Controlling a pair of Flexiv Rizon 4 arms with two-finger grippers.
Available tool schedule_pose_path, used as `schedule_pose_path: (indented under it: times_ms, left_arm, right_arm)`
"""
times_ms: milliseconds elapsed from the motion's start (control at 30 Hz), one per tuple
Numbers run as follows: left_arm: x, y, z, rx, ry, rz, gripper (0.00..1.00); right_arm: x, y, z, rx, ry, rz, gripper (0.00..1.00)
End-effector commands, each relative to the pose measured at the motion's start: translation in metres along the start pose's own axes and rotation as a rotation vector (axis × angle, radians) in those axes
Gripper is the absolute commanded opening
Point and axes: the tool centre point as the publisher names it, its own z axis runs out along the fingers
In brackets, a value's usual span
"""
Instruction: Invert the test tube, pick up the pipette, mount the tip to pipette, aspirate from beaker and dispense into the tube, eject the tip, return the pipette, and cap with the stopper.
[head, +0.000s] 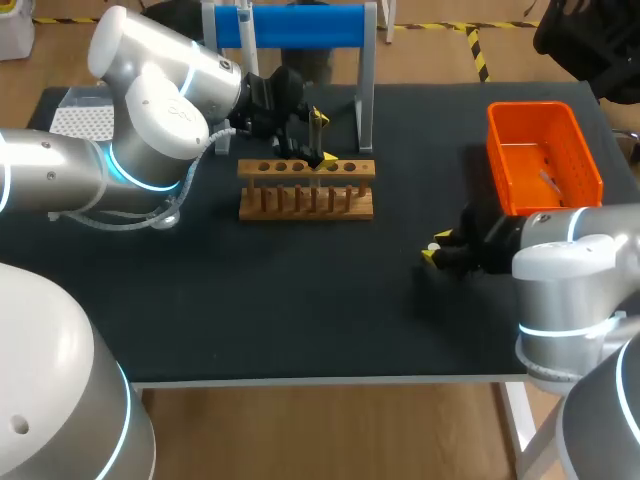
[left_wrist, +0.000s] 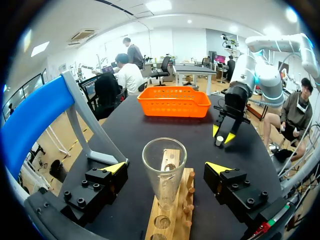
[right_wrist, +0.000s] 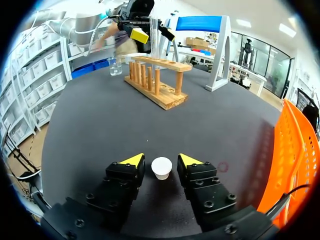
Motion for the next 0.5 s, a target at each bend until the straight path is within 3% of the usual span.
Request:
schedule_pose_path:
  times_ms: [33, 133, 367, 433, 500]
  left_arm:
    - [-0.0008, 0.0007, 0.0004, 0.002, 0.002, 0.001, 1.00]
    - [-0.0008, 0.0007, 0.0004, 0.002, 0.002, 0.001, 1.00]
    - [-0.0008, 0.0007, 0.0004, 0.002, 0.002, 0.001, 1.00]
    - [-0.0008, 0.0007, 0.0004, 0.002, 0.002, 0.001, 1.00]
    - [-0.0008, 0.0007, 0.0004, 0.002, 0.002, 0.001, 1.00]
  right_arm:
    - [0.0012, -0.0007, 0.0004, 0.001, -0.003, -0.001, 0.41]
    - [0.0012, -0.0007, 0.0004, 0.001, -0.003, -0.001, 0.35]
    - [0.0015, -0.0007, 0.0001, 0.003, -0.004, -0.002, 0.32]
    - [0.0014, -0.0008, 0.0003, 0.004, -0.005, -0.002, 0.26]
    - [0.0014, -0.0009, 0.0004, 0.005, -0.004, -0.003, 0.11]
